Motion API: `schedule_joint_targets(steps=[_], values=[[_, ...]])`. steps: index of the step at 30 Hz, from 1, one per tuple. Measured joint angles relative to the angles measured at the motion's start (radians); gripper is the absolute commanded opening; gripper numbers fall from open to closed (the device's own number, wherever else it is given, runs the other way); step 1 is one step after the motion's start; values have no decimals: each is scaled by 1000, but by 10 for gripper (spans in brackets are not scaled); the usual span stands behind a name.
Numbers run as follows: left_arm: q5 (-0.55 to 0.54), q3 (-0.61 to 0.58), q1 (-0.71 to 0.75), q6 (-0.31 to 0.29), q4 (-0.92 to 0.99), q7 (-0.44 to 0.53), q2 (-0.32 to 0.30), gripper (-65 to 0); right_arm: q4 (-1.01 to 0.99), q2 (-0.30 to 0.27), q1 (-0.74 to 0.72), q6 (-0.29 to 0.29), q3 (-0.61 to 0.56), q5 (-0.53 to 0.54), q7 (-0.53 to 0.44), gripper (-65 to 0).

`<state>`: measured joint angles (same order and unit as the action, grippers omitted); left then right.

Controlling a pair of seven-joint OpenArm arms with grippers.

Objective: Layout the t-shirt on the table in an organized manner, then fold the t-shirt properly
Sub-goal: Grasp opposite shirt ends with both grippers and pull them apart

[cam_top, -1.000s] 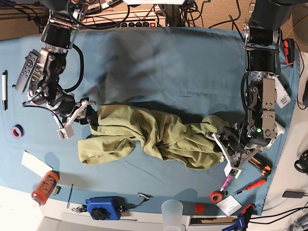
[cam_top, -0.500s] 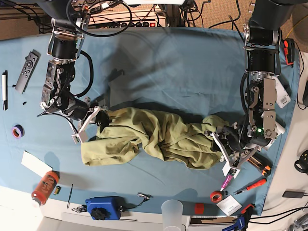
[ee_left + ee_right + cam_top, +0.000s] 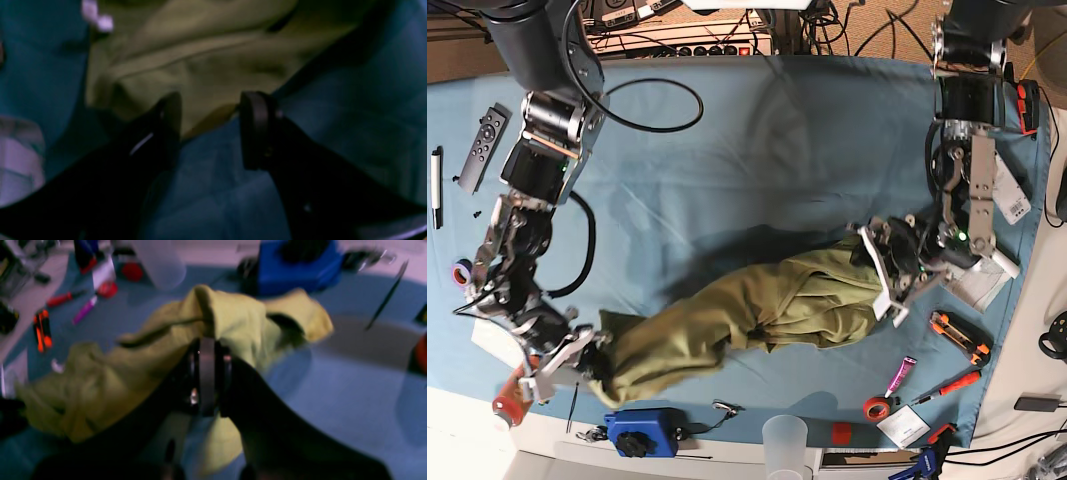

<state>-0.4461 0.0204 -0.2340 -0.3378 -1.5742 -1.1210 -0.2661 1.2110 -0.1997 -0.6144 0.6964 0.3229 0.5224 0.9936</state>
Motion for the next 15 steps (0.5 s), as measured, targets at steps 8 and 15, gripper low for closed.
schedule_joint_targets(steps=[8, 15], values=[[21, 0, 61, 4, 0, 100, 1, -358, 0, 3, -1, 0, 3, 5, 20, -650], [104, 1, 64, -1, 1, 277, 50, -358, 0, 3, 10, 0, 3, 10, 35, -650]])
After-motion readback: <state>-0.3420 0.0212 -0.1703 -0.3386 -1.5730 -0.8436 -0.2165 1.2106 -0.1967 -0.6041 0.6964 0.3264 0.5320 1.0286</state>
